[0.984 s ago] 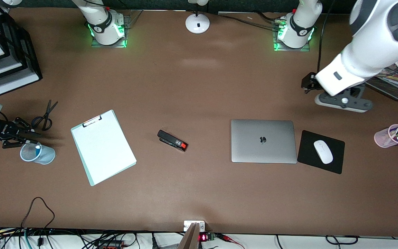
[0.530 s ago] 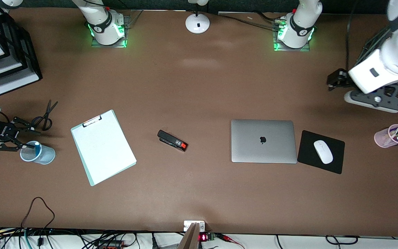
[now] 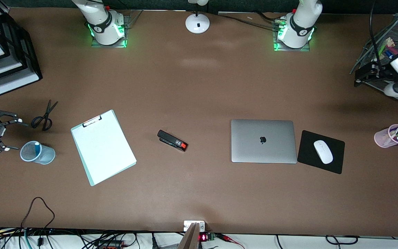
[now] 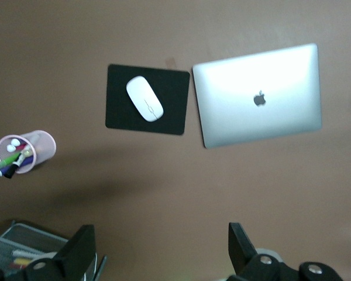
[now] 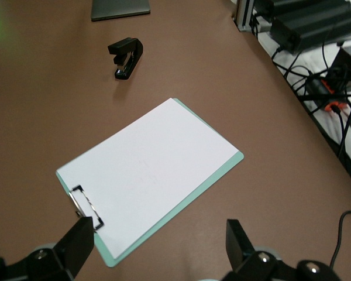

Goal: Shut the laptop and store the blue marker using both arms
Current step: 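Lower the blue marker into the light-blue cup and open the right gripper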

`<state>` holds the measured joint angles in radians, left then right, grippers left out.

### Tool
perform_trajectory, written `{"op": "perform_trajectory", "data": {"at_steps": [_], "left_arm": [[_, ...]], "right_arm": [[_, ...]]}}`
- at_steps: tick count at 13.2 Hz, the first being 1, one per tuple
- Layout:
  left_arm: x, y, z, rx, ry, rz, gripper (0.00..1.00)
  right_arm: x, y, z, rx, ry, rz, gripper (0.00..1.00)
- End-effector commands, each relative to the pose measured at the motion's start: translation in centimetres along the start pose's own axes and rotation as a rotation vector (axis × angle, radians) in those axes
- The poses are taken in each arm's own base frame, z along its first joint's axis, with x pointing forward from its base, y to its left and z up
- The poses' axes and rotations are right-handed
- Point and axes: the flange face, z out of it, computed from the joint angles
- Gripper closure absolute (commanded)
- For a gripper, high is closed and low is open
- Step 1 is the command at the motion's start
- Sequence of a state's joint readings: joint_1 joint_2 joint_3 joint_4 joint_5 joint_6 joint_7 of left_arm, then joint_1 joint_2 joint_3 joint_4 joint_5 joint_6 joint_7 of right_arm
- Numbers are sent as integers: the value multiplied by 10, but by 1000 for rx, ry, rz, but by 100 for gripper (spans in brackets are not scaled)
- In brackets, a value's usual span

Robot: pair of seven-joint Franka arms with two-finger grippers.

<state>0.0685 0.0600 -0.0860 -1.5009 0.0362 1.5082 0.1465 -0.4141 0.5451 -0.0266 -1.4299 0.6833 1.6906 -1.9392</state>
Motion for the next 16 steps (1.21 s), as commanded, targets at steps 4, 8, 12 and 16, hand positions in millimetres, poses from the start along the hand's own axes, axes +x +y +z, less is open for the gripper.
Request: {"op": "perform_trajectory", "data": {"at_steps": [4,8,12,16], "left_arm": [[-11,8,25,-2,34,29,0],[-7,8,24,-5,37,18,0],[-5,13,20,8,45,30,0],[-3,15,21,6,42,35,0]], "right_arm": [[104,-37,1,14,-232,366,0],[163,-61,28,-36,-346,758,0],[206,-79,53,-113,-472,1091,0],[249,-110,60,-280,-658,1339,0]]}}
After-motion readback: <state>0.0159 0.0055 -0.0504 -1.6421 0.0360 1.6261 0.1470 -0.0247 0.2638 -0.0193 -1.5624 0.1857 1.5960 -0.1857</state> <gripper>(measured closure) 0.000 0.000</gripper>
